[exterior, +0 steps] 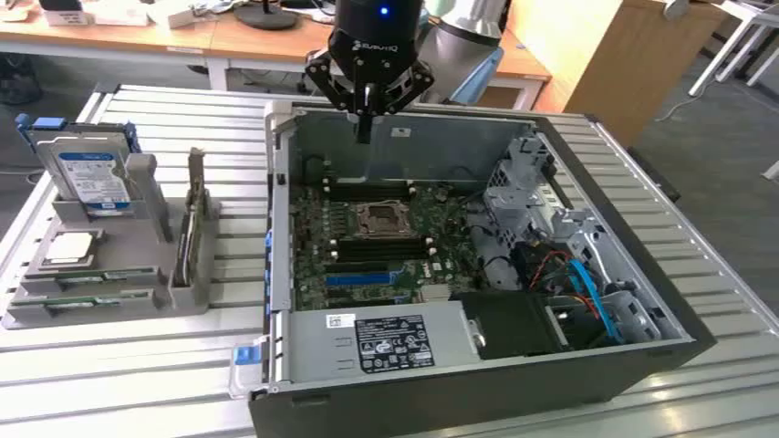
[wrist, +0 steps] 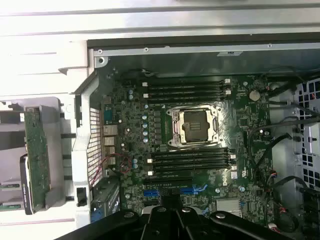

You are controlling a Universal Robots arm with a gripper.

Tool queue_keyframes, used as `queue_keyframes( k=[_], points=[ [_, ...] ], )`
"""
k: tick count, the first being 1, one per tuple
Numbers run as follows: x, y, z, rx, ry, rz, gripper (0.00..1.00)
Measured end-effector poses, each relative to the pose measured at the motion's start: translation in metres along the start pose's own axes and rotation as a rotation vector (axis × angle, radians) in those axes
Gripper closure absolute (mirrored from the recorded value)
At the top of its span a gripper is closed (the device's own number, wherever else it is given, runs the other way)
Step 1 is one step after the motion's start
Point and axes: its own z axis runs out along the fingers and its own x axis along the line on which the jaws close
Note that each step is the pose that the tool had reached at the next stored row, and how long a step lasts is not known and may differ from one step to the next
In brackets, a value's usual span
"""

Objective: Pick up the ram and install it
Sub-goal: 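Reach for the ram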

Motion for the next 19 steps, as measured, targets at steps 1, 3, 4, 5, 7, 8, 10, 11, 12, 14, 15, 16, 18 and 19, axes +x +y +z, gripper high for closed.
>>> queue_keyframes(
  k=[1, 3, 4, 5, 7, 8, 10, 11, 12, 14, 15, 16, 18, 19],
  points=[
    [0.0, 0.0, 0.0, 0.0, 0.0, 0.0, 0.89],
    [0.0, 0.0, 0.0, 0.0, 0.0, 0.0, 0.89],
    [0.0, 0.0, 0.0, 0.0, 0.0, 0.0, 0.89],
    [0.0, 0.0, 0.0, 0.0, 0.0, 0.0, 0.89],
    [0.0, 0.0, 0.0, 0.0, 0.0, 0.0, 0.89],
    [0.0, 0.0, 0.0, 0.0, 0.0, 0.0, 0.89],
    [0.0, 0.0, 0.0, 0.0, 0.0, 0.0, 0.89],
    [0.0, 0.0, 0.0, 0.0, 0.0, 0.0, 0.89],
    [0.0, 0.0, 0.0, 0.0, 0.0, 0.0, 0.89],
    [0.001, -0.0001, 0.0001, -0.0002, -0.0002, 0.0, 0.89],
    [0.003, -0.0002, 0.0, -0.0001, -0.0001, 0.0, 0.89],
    [0.005, -0.0003, -0.0001, 0.0001, 0.0, 0.0, 0.89],
    [0.009, -0.0006, -0.0002, 0.0, 0.0, 0.0, 0.89],
    [0.012, -0.0008, -0.0003, 0.0, 0.0, 0.0, 0.89]
  ],
)
